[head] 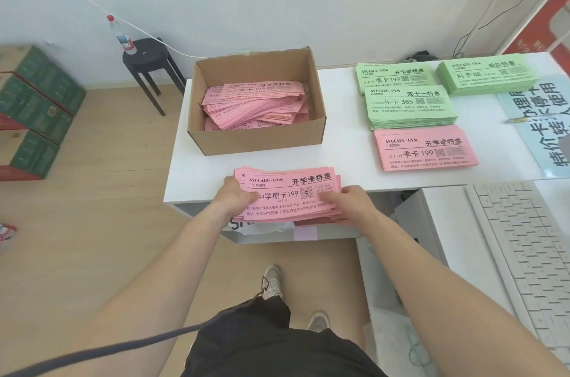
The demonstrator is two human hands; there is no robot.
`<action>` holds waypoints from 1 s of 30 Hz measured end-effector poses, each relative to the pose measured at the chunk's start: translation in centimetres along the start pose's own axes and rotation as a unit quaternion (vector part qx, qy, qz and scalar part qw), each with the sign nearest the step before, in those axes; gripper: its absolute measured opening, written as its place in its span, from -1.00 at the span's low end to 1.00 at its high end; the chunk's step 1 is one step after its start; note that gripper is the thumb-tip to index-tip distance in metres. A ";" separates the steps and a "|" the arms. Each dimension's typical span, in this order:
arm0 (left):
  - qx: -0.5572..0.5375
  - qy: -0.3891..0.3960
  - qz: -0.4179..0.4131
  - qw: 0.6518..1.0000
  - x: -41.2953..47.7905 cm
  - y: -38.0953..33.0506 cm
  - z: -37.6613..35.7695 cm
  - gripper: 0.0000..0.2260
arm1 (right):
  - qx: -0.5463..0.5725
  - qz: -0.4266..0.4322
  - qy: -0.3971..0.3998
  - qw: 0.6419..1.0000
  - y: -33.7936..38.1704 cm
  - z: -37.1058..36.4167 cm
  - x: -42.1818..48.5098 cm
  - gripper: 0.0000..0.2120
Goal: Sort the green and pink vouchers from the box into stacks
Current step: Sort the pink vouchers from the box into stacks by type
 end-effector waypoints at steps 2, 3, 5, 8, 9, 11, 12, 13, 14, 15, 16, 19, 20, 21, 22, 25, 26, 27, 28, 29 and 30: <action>-0.004 -0.006 -0.005 1.000 -0.8 -0.6 0.0 -0.57 | 0.023 -0.007 0.027 0.999 0.5 -0.3 -0.2 -0.77; -0.004 -0.011 -0.007 1.000 -1.2 -0.9 0.0 -0.59 | 0.019 -0.009 0.039 0.999 0.8 -0.4 -0.3 -0.79; -0.004 -0.021 -0.014 1.000 -1.9 -1.4 -0.1 -0.63 | -0.025 -0.007 0.055 0.998 1.3 -0.4 -0.3 -0.82; -0.020 -0.034 -0.042 0.998 -2.7 -2.2 0.2 -0.64 | -0.097 0.021 0.051 0.994 2.0 -0.2 0.1 -0.76; -0.029 -0.036 -0.052 0.998 -2.8 -2.4 0.4 -0.63 | -0.115 0.034 0.047 0.992 2.3 -0.2 0.1 -0.74; -0.053 -0.038 -0.077 0.995 -3.2 -2.9 1.0 -0.61 | -0.135 0.075 0.039 0.987 3.2 -0.2 -0.1 -0.70; -0.069 -0.041 -0.093 0.992 -3.4 -3.2 1.3 -0.60 | -0.137 0.103 0.032 0.985 3.7 -0.1 -0.3 -0.68; -0.082 -0.046 -0.108 0.990 -3.5 -3.6 1.6 -0.57 | -0.138 0.131 0.021 0.982 4.4 -0.1 -0.6 -0.68; -0.095 -0.055 -0.122 0.986 -3.8 -4.0 2.1 -0.55 | -0.138 0.157 0.007 0.978 5.1 0.1 -0.9 -0.68; -0.107 -0.067 -0.132 0.983 -3.8 -4.2 2.5 -0.55 | -0.139 0.181 -0.008 0.973 5.9 0.2 -1.1 -0.69; -0.122 -0.078 -0.142 0.979 -3.9 -4.5 3.0 -0.55 | -0.143 0.202 -0.022 0.969 6.6 0.3 -1.2 -0.69; -0.159 -0.100 -0.167 0.968 -3.7 -4.9 4.1 -0.54 | -0.144 0.244 -0.051 0.958 8.4 0.3 -0.8 -0.61; -0.167 -0.104 -0.174 0.965 -3.7 -5.0 4.2 -0.55 | -0.139 0.248 -0.059 0.957 8.8 0.3 -0.5 -0.62; -0.172 -0.110 -0.180 0.962 -3.5 -5.0 4.3 -0.56 | -0.136 0.251 -0.070 0.956 9.0 0.3 0.0 -0.64; -0.178 -0.115 -0.182 0.960 -3.4 -4.9 4.4 -0.58 | -0.137 0.254 -0.083 0.954 9.2 0.3 0.5 -0.68; -0.182 -0.130 -0.175 0.959 -2.4 -4.0 4.5 -0.61 | -0.147 0.253 -0.101 0.951 9.1 0.1 2.0 -0.77; -0.181 -0.130 -0.174 0.959 -2.1 -3.7 4.4 -0.61 | -0.148 0.251 -0.097 0.952 8.8 0.0 2.4 -0.75; -0.179 -0.130 -0.173 0.960 -1.8 -3.4 4.3 -0.62 | -0.149 0.246 -0.092 0.953 8.4 -0.2 2.8 -0.72; -0.178 -0.129 -0.172 0.960 -1.5 -3.2 4.2 -0.63 | -0.152 0.240 -0.090 0.954 7.9 -0.2 3.2 -0.72; -0.176 -0.129 -0.171 0.961 -1.3 -3.1 4.1 -0.63 | -0.151 0.236 -0.088 0.956 7.6 -0.2 3.5 -0.73; -0.178 -0.125 -0.169 0.961 -1.2 -3.0 4.0 -0.63 | -0.146 0.235 -0.083 0.957 7.4 -0.1 3.6 -0.73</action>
Point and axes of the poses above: each hand's wrist, its own x-axis towards the middle knuckle, its own z-axis out of the back of the hand, y = z × x, the point moved 9 cm from there along x, towards the middle knuckle, and after that the axes turned 8 degrees about y, right-handed, at the moved point
